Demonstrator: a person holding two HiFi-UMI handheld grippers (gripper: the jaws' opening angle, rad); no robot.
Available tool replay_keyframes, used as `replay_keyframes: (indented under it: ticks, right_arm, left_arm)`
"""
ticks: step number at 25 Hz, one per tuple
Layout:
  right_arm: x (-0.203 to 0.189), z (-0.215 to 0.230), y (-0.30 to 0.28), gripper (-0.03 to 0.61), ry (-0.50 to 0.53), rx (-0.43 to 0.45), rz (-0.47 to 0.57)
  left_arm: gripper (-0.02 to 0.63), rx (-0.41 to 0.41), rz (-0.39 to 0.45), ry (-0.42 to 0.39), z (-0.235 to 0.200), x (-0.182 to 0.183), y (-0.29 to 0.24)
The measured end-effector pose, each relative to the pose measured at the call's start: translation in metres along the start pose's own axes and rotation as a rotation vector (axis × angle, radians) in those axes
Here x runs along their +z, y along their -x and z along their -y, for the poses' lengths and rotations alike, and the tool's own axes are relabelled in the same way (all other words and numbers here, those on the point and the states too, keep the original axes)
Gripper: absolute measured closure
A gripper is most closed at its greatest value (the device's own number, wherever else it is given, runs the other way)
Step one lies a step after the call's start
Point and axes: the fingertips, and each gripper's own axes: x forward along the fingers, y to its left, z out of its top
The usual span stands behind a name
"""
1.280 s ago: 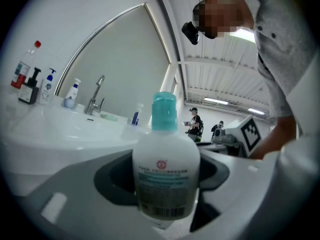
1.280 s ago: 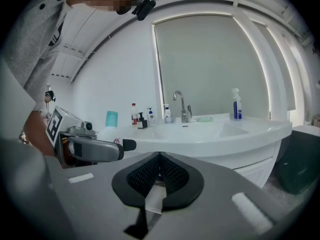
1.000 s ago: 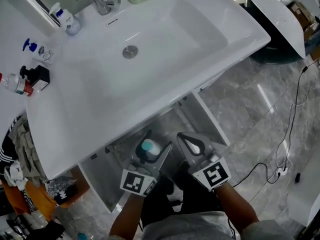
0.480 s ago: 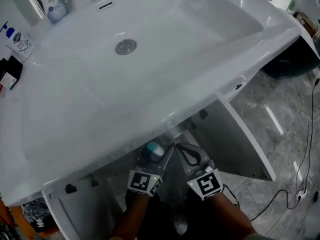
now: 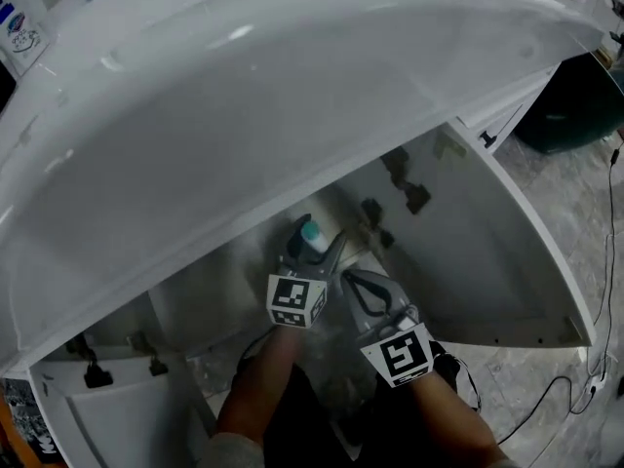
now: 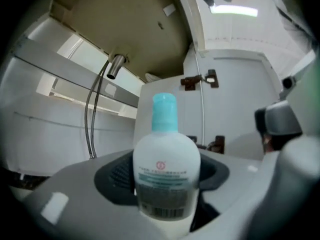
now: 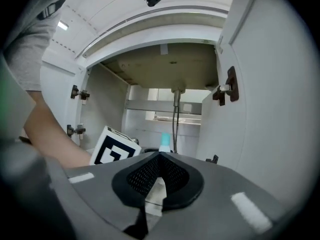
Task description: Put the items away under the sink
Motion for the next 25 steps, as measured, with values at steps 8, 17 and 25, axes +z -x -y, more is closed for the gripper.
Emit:
replay_keyframes:
  ticks: [8, 17, 25]
  right_arm:
    - [0.003, 0.0, 0.011, 0.581, -0.012, -0.008, 0.021]
    - [0.003, -0.001, 0.015, 0.581, 0.007, 0.001, 0.021]
    - [0.002, 0.0, 0.015, 0.581, -0.012, 0.0, 0.029]
  left_arm:
    - [0.314, 0.047, -0.033, -0.036, -0.008, -0.034, -0.032]
    - [0.314, 0.03, -0.101, -0.056, -0.003, -0.048, -0.04]
    - [0.311, 0.024, -0.118, -0.053, -0.001, -0.052, -0.036]
